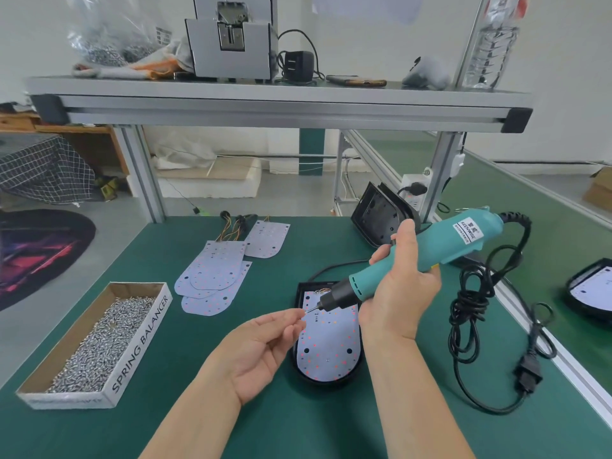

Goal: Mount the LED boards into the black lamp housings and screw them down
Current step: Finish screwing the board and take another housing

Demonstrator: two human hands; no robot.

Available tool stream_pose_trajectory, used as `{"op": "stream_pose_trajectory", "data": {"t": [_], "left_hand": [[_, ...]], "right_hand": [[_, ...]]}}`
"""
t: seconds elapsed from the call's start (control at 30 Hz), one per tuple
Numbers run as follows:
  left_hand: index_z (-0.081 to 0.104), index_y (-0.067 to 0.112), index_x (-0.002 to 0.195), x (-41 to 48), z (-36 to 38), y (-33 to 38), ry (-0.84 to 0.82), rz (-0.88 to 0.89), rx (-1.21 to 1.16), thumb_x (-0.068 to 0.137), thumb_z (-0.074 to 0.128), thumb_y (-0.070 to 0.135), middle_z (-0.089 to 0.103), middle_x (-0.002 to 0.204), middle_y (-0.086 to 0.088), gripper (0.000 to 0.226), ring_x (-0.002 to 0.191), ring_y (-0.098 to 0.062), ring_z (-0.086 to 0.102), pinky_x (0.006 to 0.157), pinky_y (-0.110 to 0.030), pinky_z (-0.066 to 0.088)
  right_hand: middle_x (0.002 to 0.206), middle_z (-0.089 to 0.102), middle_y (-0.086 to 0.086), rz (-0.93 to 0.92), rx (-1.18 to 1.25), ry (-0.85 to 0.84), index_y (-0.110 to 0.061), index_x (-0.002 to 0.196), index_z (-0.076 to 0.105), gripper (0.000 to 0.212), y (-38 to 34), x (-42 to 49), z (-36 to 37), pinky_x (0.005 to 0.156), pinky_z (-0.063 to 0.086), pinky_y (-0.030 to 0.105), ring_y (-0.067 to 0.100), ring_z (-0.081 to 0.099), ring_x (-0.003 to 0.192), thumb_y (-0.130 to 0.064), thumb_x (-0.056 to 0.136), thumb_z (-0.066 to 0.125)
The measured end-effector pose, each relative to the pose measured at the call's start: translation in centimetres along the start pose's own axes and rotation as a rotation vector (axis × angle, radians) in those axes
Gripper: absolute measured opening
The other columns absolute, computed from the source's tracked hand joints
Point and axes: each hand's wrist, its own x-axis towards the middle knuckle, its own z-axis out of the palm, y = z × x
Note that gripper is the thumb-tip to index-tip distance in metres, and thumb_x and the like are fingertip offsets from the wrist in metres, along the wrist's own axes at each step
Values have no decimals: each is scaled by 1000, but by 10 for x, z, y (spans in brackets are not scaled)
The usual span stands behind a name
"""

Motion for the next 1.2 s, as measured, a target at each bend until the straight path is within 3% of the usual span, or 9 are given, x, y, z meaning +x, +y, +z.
{"op": "stream_pose_trajectory", "data": {"t": [0.23,0.43,0.63,0.83,1.0,1.13,1.2], "left_hand": [[72,-11,82,-4,2,-1,-51,-40,-76,67,67,-6,71,86,-25,17,70,-25,75,52,-21,59],[66,-7,95,-9,12,-3,-15,-116,-56,68,70,0,72,82,-20,28,56,-19,70,37,-16,48],[65,-6,91,-8,16,-5,-44,-202,-172,63,73,-3,67,76,-16,29,47,-16,58,32,-15,38],[73,-10,70,-7,19,-9,-56,-221,-245,62,73,-4,69,76,-15,10,46,-15,58,31,-15,38],[73,-11,69,-7,23,-12,-47,-220,-274,63,71,-5,66,73,-15,9,44,-14,54,30,-16,37],[73,-11,70,-9,23,-13,-66,-224,-288,58,74,-6,65,72,-14,13,44,-13,53,31,-16,38],[73,-11,70,-9,24,-14,-72,-230,-300,55,75,-7,65,72,-14,16,44,-13,53,31,-16,38]], "right_hand": [[52,55,-11,-5,-20,-7,-18,84,54,23,7,0,-1,47,40,21,10,47,47,-31,90,73],[52,55,-11,-17,-21,-21,-18,80,54,26,7,-1,-4,47,41,20,9,49,47,-34,86,74],[52,56,-11,-44,-9,-29,-19,74,54,27,4,-2,-4,47,42,21,10,48,46,-32,85,74],[53,55,-9,-62,-25,-29,-24,68,55,28,3,-3,-5,50,43,23,11,49,49,-34,84,75],[53,54,-3,-62,-34,-57,-34,57,64,27,4,-5,-6,52,42,22,14,48,50,-38,81,75],[53,53,-5,-81,-23,-47,-26,67,58,25,2,-3,-7,52,43,22,13,49,50,-35,83,75],[52,53,-6,-88,-24,-52,-28,61,61,28,2,-3,-8,52,43,22,12,49,49,-35,85,74]]}}
